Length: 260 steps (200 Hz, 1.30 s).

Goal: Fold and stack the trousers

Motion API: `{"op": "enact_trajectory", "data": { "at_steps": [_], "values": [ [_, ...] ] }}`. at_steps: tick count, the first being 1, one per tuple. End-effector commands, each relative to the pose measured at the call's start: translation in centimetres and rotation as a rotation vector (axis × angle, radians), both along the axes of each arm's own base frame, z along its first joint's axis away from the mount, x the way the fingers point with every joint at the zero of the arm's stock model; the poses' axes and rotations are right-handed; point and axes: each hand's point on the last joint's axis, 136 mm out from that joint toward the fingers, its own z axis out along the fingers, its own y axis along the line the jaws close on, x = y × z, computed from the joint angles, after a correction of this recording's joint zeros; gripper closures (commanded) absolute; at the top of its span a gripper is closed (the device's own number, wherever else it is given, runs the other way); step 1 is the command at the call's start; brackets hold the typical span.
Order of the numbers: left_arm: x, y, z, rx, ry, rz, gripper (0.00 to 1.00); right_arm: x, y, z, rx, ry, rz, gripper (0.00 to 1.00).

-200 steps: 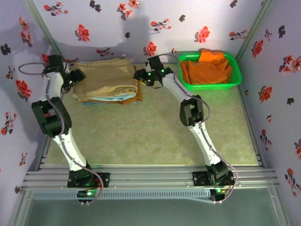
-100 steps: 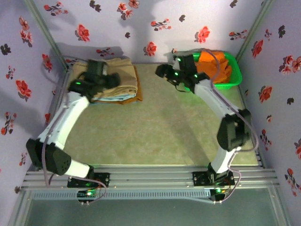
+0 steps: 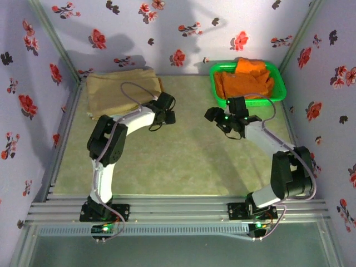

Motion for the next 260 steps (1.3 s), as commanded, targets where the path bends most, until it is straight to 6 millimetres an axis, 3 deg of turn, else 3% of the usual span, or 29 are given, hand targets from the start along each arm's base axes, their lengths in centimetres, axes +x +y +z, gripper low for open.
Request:
{"op": "enact_trajectory", "data": {
  "at_steps": [1,34,54,85,138,174,193,209,231,235,239,248,260],
  "values": [
    [2.7,2.9,-1.0,0.009,-0.027,0.103,0.42,0.2,-0.3,1.0,0.016,-0.039,0.004,0.29],
    [3.4,8.8,-1.7,0.043,0.018,0.210,0.57,0.3,0.3,1.6,0.056,-0.033,0.018,0.30],
    [4.3,12.2,-1.5,0.037,0.015,0.266,0.60,0.4,0.6,1.5,0.072,-0.031,0.017,0.30],
    [5.9,15.5,-1.5,0.026,0.030,0.284,0.60,0.2,1.0,1.7,0.084,-0.027,0.022,0.31],
    [7.3,18.7,-0.9,0.013,0.064,0.186,0.61,-0.7,0.9,3.4,0.064,-0.051,0.026,0.31],
    [7.3,17.3,1.3,-0.055,0.032,0.114,0.58,-1.2,0.5,4.6,0.037,-0.066,0.035,0.31],
    [5.8,15.4,4.9,-0.117,-0.021,0.074,0.46,-1.8,0.1,5.7,0.009,-0.088,0.045,0.31],
    [3.1,13.7,9.2,-0.132,-0.088,0.020,0.35,-2.6,-0.6,7.5,-0.029,-0.128,0.051,0.30],
    [-2.4,12.3,15.5,-0.147,-0.217,-0.034,0.16,-4.0,-1.8,11.0,-0.082,-0.227,0.052,0.22],
    [-3.5,12.1,16.6,-0.154,-0.245,-0.045,0.09,-4.3,-2.2,11.6,-0.096,-0.246,0.044,0.19],
    [-4.6,11.9,17.6,-0.161,-0.271,-0.056,0.01,-4.6,-2.6,12.1,-0.116,-0.267,0.036,0.09],
    [-7.2,11.7,19.6,-0.168,-0.325,-0.074,0.00,-5.2,-3.5,13.3,-0.157,-0.317,0.018,0.01],
    [-10.2,12.1,21.0,-0.155,-0.391,-0.070,0.00,-6.1,-4.4,15.0,-0.202,-0.389,0.005,0.01]
  ]
}}
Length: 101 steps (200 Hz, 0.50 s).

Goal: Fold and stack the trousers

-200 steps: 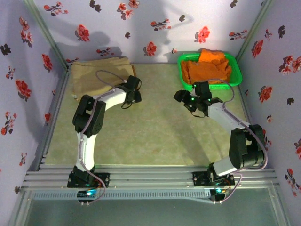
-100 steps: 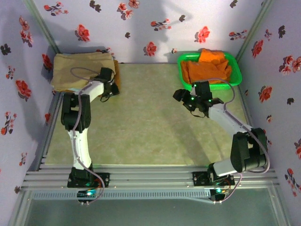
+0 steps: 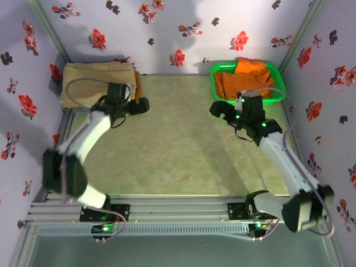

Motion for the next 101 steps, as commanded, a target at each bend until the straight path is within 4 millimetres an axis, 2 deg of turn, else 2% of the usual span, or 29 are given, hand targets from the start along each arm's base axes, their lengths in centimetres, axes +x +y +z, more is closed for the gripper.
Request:
{"op": "enact_trajectory", "data": {
  "at_steps": [1,13,28,59,63,77,91,101],
  "values": [
    [-5.2,0.7,3.4,0.007,-0.122,0.003,0.00,-1.6,-2.5,3.6,-0.131,-0.140,-0.049,0.01],
    [-7.5,2.4,4.7,0.019,-0.198,0.046,0.00,-2.3,-4.2,4.6,-0.142,-0.172,-0.155,0.01],
    [-9.7,5.2,5.5,0.056,-0.265,0.127,0.00,-2.6,-6.7,4.9,-0.190,-0.231,-0.285,0.01],
    [-13.2,12.4,5.7,0.149,-0.361,0.435,0.00,-2.8,-8.2,4.3,-0.374,-0.404,-0.265,0.01],
    [-13.4,13.2,5.5,0.163,-0.380,0.474,0.00,-2.8,-8.4,4.3,-0.376,-0.421,-0.276,0.01],
    [-13.8,15.1,4.6,0.240,-0.455,0.554,0.00,-2.8,-9.2,2.2,-0.352,-0.424,-0.341,0.01],
    [-13.2,15.8,3.7,0.345,-0.554,0.555,0.00,-2.5,-10.7,0.2,-0.330,-0.458,-0.456,0.01],
    [-12.3,15.7,2.2,0.396,-0.628,0.546,0.00,-2.3,-11.3,-1.0,-0.345,-0.501,-0.498,0.01]
  ]
}}
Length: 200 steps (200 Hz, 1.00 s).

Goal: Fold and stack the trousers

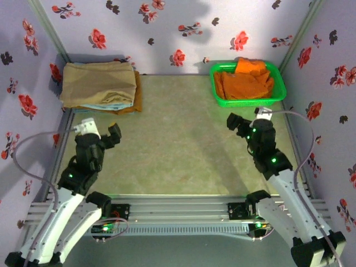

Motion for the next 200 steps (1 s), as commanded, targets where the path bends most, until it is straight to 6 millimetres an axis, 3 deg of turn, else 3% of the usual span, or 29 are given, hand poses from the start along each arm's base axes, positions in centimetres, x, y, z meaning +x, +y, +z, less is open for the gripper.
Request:
{"op": "enact_trajectory", "data": {
  "at_steps": [1,6,9,18,32,52,86,113,150,177,185,200],
  "values": [
    [1.2,2.9,-0.3,0.202,-0.171,0.156,0.00,1.0,-2.7,0.1,-0.031,-0.185,-0.163,0.01],
    [1.5,2.7,-0.1,0.239,-0.216,0.149,0.00,1.1,-2.9,-1.0,-0.062,-0.190,-0.167,0.01],
    [1.7,2.8,-1.6,0.276,-0.211,0.146,0.00,1.1,-2.9,-1.5,-0.078,-0.199,-0.166,0.01],
    [1.8,3.4,-3.2,0.287,-0.238,0.178,0.00,1.4,-3.2,-2.4,-0.149,-0.232,-0.168,0.01],
    [2.2,5.3,-6.0,0.189,-0.221,0.248,0.00,1.9,-4.2,-3.8,-0.202,-0.243,-0.208,0.01],
    [3.8,6.5,-9.5,0.104,-0.155,0.232,0.00,3.1,-6.1,-6.0,-0.287,-0.193,-0.266,0.01],
    [6.8,7.2,-11.1,0.161,-0.150,0.220,0.00,4.9,-6.4,-8.3,-0.373,-0.164,-0.194,0.01],
    [9.8,6.8,-13.2,0.140,-0.072,0.119,0.00,6.1,-5.5,-8.5,-0.415,-0.160,-0.114,0.01],
    [11.4,6.1,-15.1,0.126,0.016,0.056,0.00,6.6,-5.1,-10.8,-0.432,-0.122,-0.064,0.01],
    [13.4,5.0,-15.2,0.149,0.075,-0.014,0.00,6.9,-5.5,-14.2,-0.436,-0.136,-0.081,0.01],
    [13.4,4.9,-15.2,0.155,0.068,-0.014,0.00,7.0,-5.9,-13.8,-0.449,-0.183,-0.114,0.01],
    [13.4,4.9,-15.1,0.156,0.067,-0.012,0.00,7.1,-6.0,-14.5,-0.431,-0.084,-0.111,0.01]
  ]
}}
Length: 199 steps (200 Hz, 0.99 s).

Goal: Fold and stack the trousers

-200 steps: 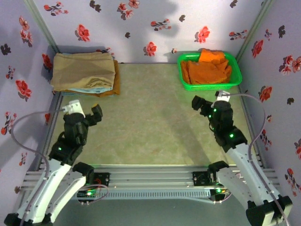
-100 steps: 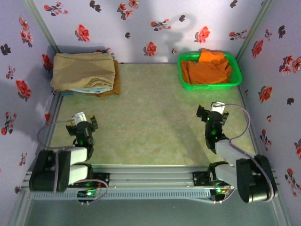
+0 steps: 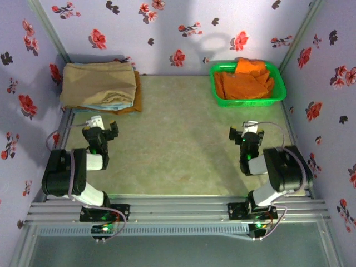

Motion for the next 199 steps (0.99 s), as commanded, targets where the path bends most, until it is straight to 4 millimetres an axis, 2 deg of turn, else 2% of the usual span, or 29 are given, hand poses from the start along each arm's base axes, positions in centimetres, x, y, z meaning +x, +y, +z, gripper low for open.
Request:
{"op": "enact_trajectory", "data": {
  "at_steps": [1,20,40,199],
  "values": [
    [0.4,-0.7,-0.5,0.026,0.032,-0.044,0.00,0.7,-0.4,2.9,0.013,-0.088,-0.022,0.01],
    [0.4,-0.7,-0.4,0.025,0.033,-0.044,0.00,2.6,-1.0,2.4,0.045,-0.042,-0.024,0.01],
    [0.4,-0.7,-0.4,0.025,0.033,-0.044,0.00,3.5,-2.0,2.0,0.120,0.014,-0.031,0.01],
    [0.4,-0.7,-0.5,0.025,0.034,-0.045,0.00,3.4,-2.2,1.8,0.123,0.017,-0.032,0.01]
  ]
}}
